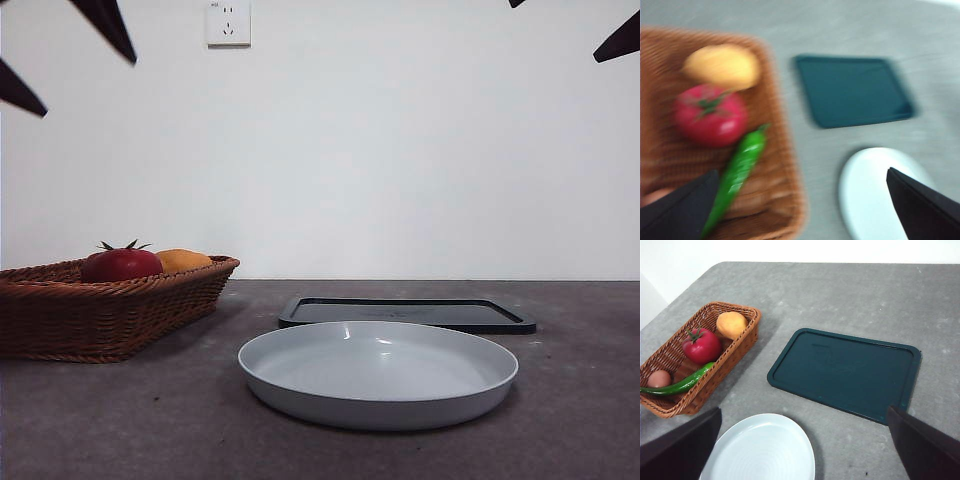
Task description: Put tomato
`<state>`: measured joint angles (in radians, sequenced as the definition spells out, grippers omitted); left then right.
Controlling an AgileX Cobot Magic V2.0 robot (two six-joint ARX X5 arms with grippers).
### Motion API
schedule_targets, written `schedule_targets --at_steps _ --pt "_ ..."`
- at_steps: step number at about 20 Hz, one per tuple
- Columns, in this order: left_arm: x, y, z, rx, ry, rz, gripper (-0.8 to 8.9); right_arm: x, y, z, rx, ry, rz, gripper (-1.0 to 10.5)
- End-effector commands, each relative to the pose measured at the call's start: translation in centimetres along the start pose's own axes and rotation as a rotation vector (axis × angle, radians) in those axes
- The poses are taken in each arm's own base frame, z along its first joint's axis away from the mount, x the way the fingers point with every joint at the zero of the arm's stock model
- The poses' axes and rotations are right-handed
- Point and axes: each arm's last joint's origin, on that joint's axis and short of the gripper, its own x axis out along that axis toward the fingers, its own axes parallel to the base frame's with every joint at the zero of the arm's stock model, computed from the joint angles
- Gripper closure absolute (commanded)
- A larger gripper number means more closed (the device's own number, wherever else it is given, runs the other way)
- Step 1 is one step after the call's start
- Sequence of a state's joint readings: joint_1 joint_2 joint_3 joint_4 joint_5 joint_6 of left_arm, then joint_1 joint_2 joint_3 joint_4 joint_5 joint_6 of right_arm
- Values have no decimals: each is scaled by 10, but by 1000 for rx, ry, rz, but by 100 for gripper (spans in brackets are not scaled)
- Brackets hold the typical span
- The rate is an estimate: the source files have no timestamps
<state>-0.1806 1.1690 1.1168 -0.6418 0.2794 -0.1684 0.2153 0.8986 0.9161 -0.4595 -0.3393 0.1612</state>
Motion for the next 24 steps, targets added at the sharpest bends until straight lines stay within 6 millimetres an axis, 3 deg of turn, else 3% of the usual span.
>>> schedule_targets --at_steps 1,5,11,17,24 --pt "14 3 19 36 42 66 36 0 2 5 -12 -15 7 397" --pt "57 13 45 66 167 105 36 0 2 5 -12 -15 7 397" --pt "123 32 61 97 297 175 35 0 2 5 -12 -15 7 397" --pt "175 51 56 155 396 214 35 0 2 5 -11 -15 7 397" --pt "210 67 40 169 451 251 35 0 2 5 -11 -15 7 397"
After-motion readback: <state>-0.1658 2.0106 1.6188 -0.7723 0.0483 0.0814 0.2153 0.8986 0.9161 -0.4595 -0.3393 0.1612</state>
